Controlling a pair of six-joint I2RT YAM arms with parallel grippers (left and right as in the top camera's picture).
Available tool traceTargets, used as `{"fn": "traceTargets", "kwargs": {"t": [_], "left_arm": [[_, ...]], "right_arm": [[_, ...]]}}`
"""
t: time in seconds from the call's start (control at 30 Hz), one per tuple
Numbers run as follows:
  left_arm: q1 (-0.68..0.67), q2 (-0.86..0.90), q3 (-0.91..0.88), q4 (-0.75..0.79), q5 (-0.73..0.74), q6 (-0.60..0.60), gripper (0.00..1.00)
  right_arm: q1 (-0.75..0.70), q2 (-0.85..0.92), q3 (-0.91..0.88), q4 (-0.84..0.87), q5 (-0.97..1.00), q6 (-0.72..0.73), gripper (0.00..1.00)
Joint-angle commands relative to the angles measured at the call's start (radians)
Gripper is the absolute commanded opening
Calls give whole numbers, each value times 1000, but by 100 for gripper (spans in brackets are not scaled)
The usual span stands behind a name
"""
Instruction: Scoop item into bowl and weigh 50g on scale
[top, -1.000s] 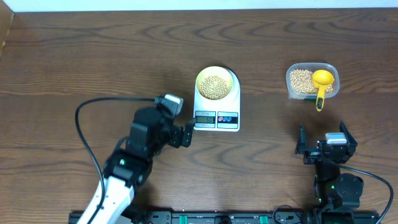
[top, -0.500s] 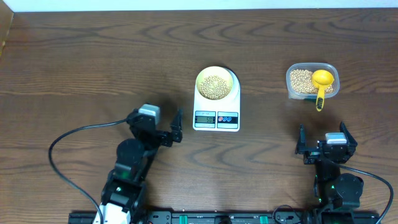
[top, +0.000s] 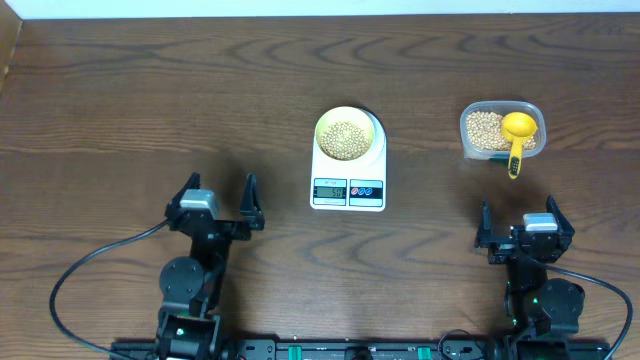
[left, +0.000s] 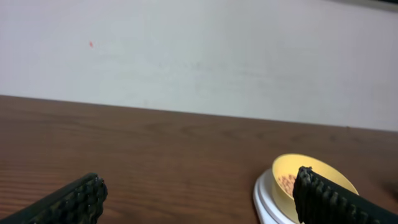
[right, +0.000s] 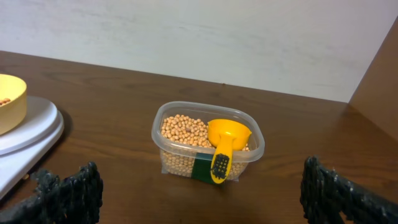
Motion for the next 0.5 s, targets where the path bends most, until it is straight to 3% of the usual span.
{"fn": "traceTargets", "kwargs": {"t": [0.0, 0.13, 0.47], "left_arm": [[27, -69, -32, 8, -10, -7, 98], [45, -138, -75, 5, -9, -13, 98], [75, -256, -74, -165, -9, -40, 98]], "right_arm": [[10, -7, -1, -5, -2, -15, 99], [10, -7, -1, -5, -2, -15, 99], [10, -7, -1, -6, -2, -14, 99]]}}
